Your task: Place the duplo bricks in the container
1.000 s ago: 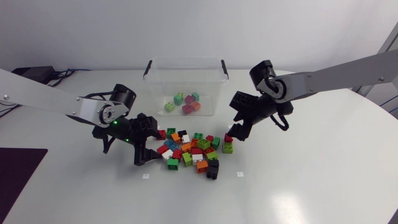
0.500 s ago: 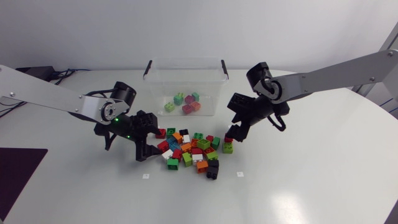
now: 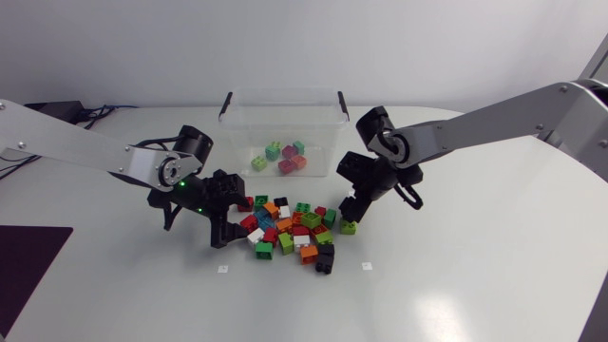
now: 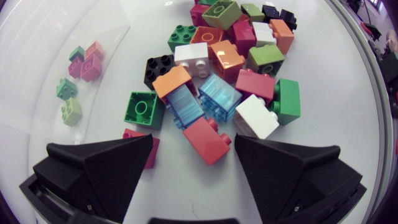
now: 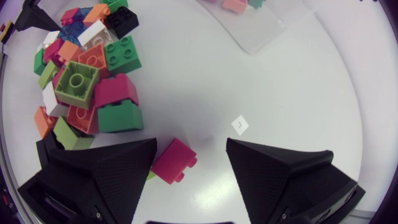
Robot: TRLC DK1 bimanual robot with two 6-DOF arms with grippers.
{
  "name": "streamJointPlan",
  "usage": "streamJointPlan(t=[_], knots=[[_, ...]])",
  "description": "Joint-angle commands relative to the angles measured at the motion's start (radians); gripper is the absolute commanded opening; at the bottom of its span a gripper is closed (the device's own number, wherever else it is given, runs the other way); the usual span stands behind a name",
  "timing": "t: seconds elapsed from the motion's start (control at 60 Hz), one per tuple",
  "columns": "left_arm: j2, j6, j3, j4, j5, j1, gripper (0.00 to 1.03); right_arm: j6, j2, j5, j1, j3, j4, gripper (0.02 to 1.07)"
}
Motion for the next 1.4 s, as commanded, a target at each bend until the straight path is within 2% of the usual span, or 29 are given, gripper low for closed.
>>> streamJointPlan(t=[0.0, 0.233, 0.4, 0.583, 0.817, 0.967, 1.117, 1.233, 1.383], knots=[[-0.001, -0.017, -0.014, -0.002, 0.002, -0.001, 0.92, 0.066, 0.047, 0.020, 0.002, 0.026, -0.016, 0.73], [-0.007, -0.015, -0.019, -0.002, 0.002, 0.001, 0.92, 0.134, 0.052, 0.038, -0.004, 0.044, -0.070, 0.35], [-0.010, -0.015, -0.019, 0.000, 0.002, 0.016, 0.92, 0.160, 0.046, 0.032, -0.009, 0.049, -0.107, 0.21], [-0.004, -0.035, -0.028, 0.013, 0.000, 0.015, 0.91, 0.164, -0.022, 0.032, -0.017, 0.024, -0.130, 0.19], [-0.002, -0.147, -0.007, 0.061, -0.042, 0.005, 0.78, 0.167, -0.138, 0.032, -0.029, 0.009, -0.153, 0.20], [-0.019, -0.187, -0.016, 0.063, -0.081, -0.012, 0.75, 0.169, -0.160, 0.032, -0.032, 0.009, -0.159, 0.20], [-0.022, -0.221, -0.034, 0.061, -0.093, -0.030, 0.53, 0.183, -0.188, 0.032, -0.024, 0.019, -0.160, 0.20], [-0.004, -0.235, -0.037, 0.063, -0.133, -0.042, 0.25, 0.192, -0.211, 0.034, -0.006, 0.039, -0.160, 0.20], [-0.010, -0.227, -0.062, 0.061, -0.147, -0.044, 0.22, 0.200, -0.230, 0.035, 0.009, 0.081, -0.180, 0.20]])
